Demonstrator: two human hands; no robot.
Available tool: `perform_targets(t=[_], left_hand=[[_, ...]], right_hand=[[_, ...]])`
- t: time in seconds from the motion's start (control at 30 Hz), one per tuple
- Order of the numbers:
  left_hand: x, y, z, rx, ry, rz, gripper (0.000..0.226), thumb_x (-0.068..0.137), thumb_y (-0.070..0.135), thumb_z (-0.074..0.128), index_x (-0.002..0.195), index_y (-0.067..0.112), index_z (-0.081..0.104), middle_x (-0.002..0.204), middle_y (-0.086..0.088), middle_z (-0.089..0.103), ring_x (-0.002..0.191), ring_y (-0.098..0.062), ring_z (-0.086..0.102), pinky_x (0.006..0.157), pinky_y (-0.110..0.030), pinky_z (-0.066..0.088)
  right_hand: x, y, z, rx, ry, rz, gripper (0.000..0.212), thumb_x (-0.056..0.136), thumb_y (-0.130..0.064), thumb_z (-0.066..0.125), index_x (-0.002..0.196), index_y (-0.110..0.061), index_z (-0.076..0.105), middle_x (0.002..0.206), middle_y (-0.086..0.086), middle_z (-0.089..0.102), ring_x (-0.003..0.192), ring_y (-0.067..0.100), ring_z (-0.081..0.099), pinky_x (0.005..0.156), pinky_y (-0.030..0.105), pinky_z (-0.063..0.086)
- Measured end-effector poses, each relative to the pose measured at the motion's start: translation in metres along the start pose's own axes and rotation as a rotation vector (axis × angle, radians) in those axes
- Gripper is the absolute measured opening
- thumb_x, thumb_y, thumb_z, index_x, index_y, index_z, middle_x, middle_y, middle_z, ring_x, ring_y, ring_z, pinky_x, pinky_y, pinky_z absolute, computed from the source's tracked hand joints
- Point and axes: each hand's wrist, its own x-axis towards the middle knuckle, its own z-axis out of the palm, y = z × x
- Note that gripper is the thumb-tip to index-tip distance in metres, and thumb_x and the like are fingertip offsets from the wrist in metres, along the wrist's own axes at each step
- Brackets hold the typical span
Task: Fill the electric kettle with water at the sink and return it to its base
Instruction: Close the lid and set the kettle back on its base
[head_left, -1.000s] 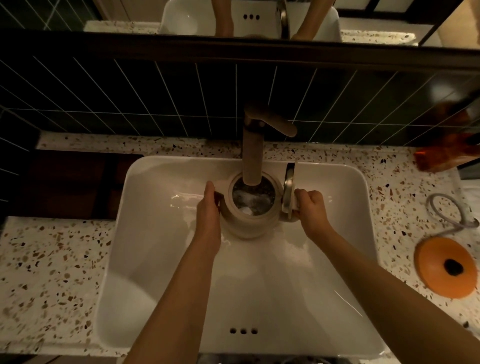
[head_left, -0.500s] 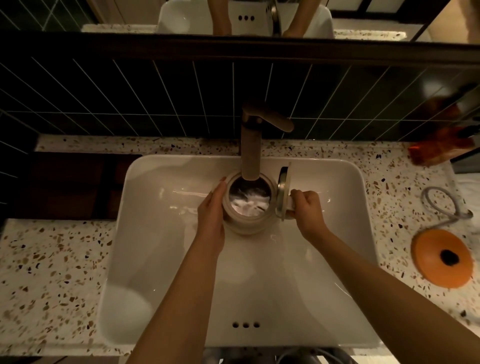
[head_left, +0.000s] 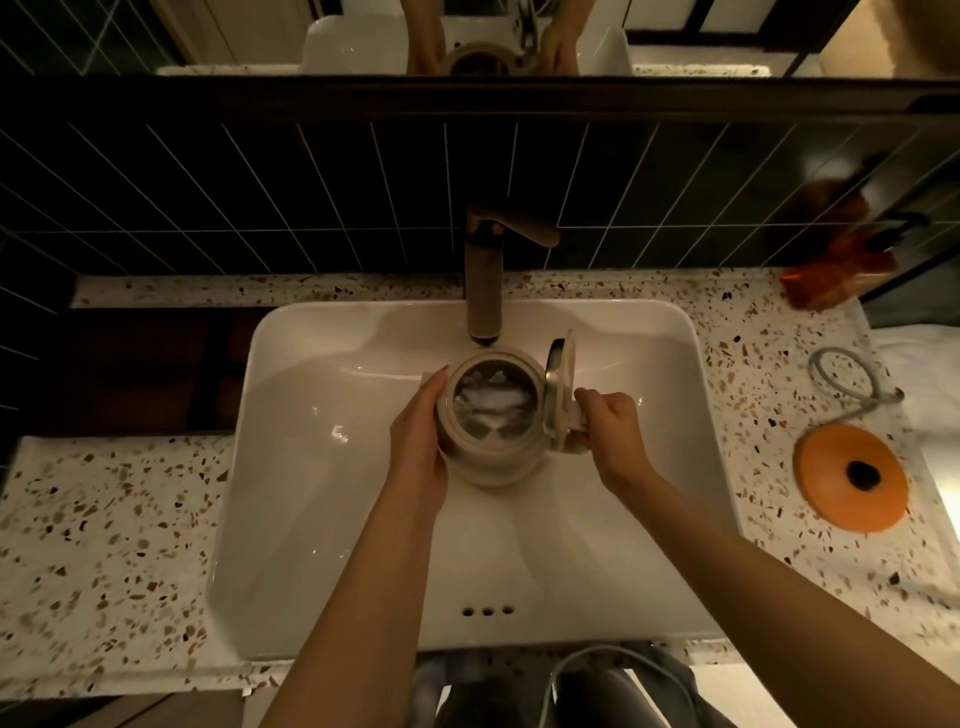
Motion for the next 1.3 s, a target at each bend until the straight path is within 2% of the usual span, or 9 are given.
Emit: perform_targets(t=[0.13, 0.27, 0.37, 0.47, 0.63, 0.8, 1.03, 1.2, 1.3], left_hand=[[-0.02, -0.01, -0.003, -0.006, -0.015, 0.031, 0.031, 0.086, 0.034, 0.068, 0.105, 0.011, 0.076, 0.082, 0.0, 0.074, 0.075, -0.013, 0.068, 0.061, -0.021, 0.05], [-0.042, -0.021, -0.001, -0.003, -0.015, 0.046, 0.033, 0.088, 0.033, 0.066, 0.111, 0.011, 0.075, 0.105, -0.008, 0.077, 0.1, -0.02, 0.071, 0.083, -0.03, 0.054], [-0.063, -0.028, 0.006, 0.015, -0.006, 0.06, 0.034, 0.087, 0.035, 0.066, 0.111, 0.012, 0.075, 0.108, -0.008, 0.077, 0.105, -0.021, 0.07, 0.089, -0.031, 0.053], [-0.083, -0.036, 0.015, 0.05, -0.008, 0.096, 0.035, 0.087, 0.038, 0.067, 0.112, 0.015, 0.076, 0.111, -0.006, 0.076, 0.108, -0.02, 0.068, 0.096, -0.034, 0.051], [-0.121, -0.057, 0.044, 0.039, -0.013, 0.147, 0.035, 0.089, 0.038, 0.065, 0.109, 0.012, 0.077, 0.104, -0.009, 0.078, 0.103, -0.024, 0.071, 0.094, -0.037, 0.054], [-0.166, -0.087, 0.075, 0.05, -0.061, 0.215, 0.037, 0.095, 0.04, 0.056, 0.115, 0.014, 0.074, 0.11, -0.008, 0.076, 0.107, -0.021, 0.07, 0.098, -0.036, 0.051], [-0.214, -0.135, 0.114, -0.048, -0.004, 0.25, 0.036, 0.091, 0.036, 0.062, 0.109, 0.008, 0.075, 0.113, -0.019, 0.073, 0.108, -0.029, 0.069, 0.098, -0.04, 0.053], [-0.235, -0.161, 0.123, -0.046, 0.041, 0.24, 0.048, 0.085, 0.045, 0.066, 0.112, 0.006, 0.074, 0.116, -0.02, 0.071, 0.11, -0.031, 0.068, 0.101, -0.044, 0.049], [-0.243, -0.168, 0.124, -0.048, 0.055, 0.258, 0.047, 0.09, 0.043, 0.061, 0.115, 0.005, 0.072, 0.12, -0.024, 0.068, 0.113, -0.034, 0.065, 0.1, -0.044, 0.049]], right_hand=[[-0.021, -0.002, -0.011, 0.015, 0.011, 0.001, 0.039, 0.095, 0.002, 0.039, 0.059, 0.001, 0.053, 0.037, -0.002, 0.047, 0.032, 0.0, 0.046, 0.039, 0.01, 0.042], [-0.041, -0.003, -0.028, 0.03, 0.031, 0.006, 0.035, 0.096, 0.0, 0.041, 0.067, 0.008, 0.057, 0.034, -0.004, 0.046, 0.03, 0.0, 0.046, 0.038, 0.008, 0.042], [-0.053, -0.002, -0.047, 0.087, 0.035, -0.006, 0.045, 0.094, -0.016, 0.048, 0.063, 0.015, 0.055, 0.051, 0.025, 0.046, 0.043, 0.019, 0.052, 0.043, 0.013, 0.046], [-0.064, 0.0, -0.068, 0.104, 0.034, -0.02, 0.074, 0.074, -0.044, 0.053, 0.065, 0.029, 0.046, 0.065, 0.047, 0.046, 0.06, 0.032, 0.047, 0.056, 0.032, 0.044], [-0.084, -0.004, -0.112, 0.135, 0.027, -0.057, 0.067, 0.074, -0.043, 0.056, 0.061, 0.023, 0.051, 0.06, 0.029, 0.047, 0.06, 0.031, 0.045, 0.058, 0.036, 0.041], [-0.106, -0.017, -0.167, 0.138, 0.023, -0.104, 0.043, 0.078, -0.037, 0.055, 0.064, 0.004, 0.06, 0.053, 0.014, 0.046, 0.045, 0.02, 0.042, 0.045, 0.02, 0.04], [-0.125, -0.014, -0.238, 0.097, -0.048, -0.156, 0.047, 0.09, -0.024, 0.055, 0.046, -0.01, 0.047, 0.037, -0.007, 0.041, 0.036, 0.007, 0.034, 0.042, 0.014, 0.034], [-0.133, -0.01, -0.264, 0.109, -0.122, -0.139, 0.038, 0.083, -0.03, 0.056, 0.061, 0.001, 0.056, 0.047, 0.007, 0.037, 0.045, 0.019, 0.032, 0.047, 0.025, 0.03], [-0.136, -0.003, -0.269, 0.104, -0.134, -0.135, 0.041, 0.085, -0.028, 0.057, 0.054, 0.0, 0.054, 0.045, 0.005, 0.04, 0.047, 0.02, 0.034, 0.051, 0.028, 0.032]])
